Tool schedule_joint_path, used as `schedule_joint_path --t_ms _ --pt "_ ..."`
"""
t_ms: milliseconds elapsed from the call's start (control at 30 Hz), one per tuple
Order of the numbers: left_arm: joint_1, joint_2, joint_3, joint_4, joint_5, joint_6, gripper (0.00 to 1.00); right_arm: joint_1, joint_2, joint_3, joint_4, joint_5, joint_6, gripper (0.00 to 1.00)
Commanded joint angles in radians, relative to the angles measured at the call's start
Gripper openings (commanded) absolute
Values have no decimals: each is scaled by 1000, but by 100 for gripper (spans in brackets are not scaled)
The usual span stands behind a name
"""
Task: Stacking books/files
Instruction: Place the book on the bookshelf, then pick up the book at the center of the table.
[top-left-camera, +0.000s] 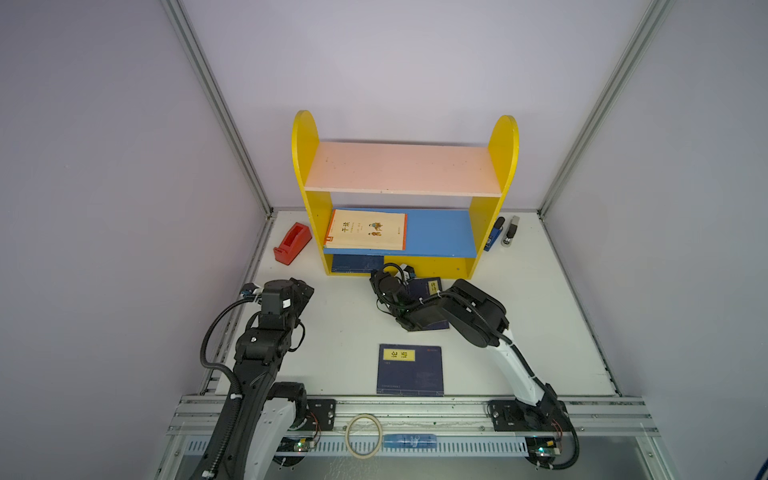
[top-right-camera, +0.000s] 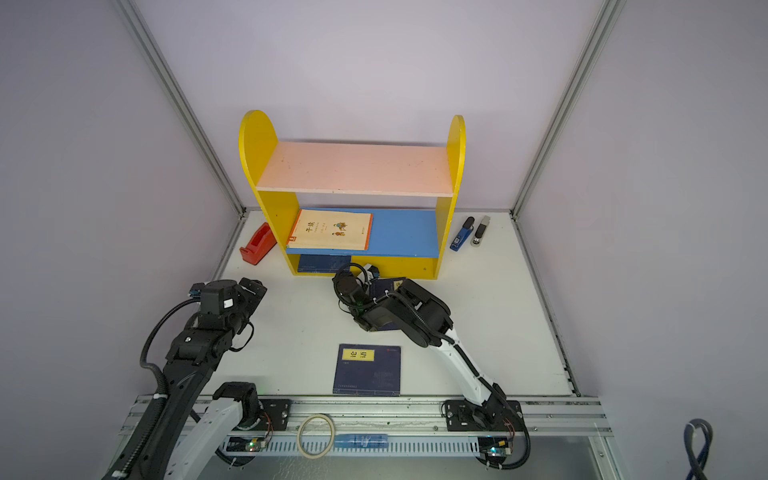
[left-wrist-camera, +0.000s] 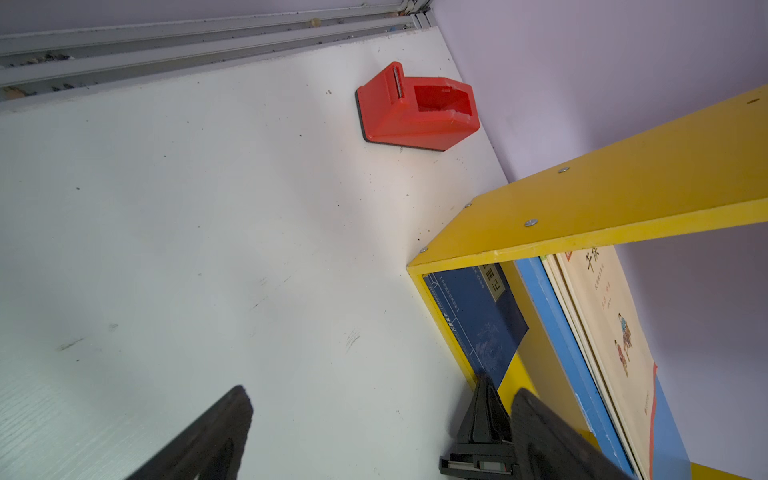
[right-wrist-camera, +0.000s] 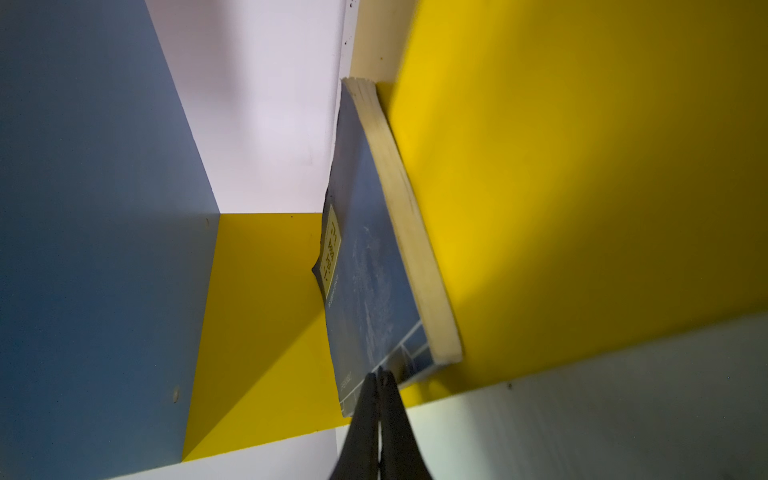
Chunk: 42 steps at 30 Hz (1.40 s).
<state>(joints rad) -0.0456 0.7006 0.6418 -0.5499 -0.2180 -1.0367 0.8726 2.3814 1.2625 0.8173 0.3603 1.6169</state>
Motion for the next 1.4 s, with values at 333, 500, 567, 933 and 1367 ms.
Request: schedule_joint_path --t_ms 333,500,567,933,1367 --pt "0 28 -8 49 59 14 100 70 -388 -333 -235 112 -199 31" --pt "-24 12 -29 84 96 20 100 122 -591 -566 -230 177 -243 32" --pt "-46 -2 -31 71 101 1 100 135 -671 -641 -238 199 -262 33" --pt "-513 -11 -112 99 79 -108 100 141 -1225 -869 -675 498 -460 57" --pt "-928 461 68 205 -71 -53 100 22 -1775 -1158 -700 412 -778 62"
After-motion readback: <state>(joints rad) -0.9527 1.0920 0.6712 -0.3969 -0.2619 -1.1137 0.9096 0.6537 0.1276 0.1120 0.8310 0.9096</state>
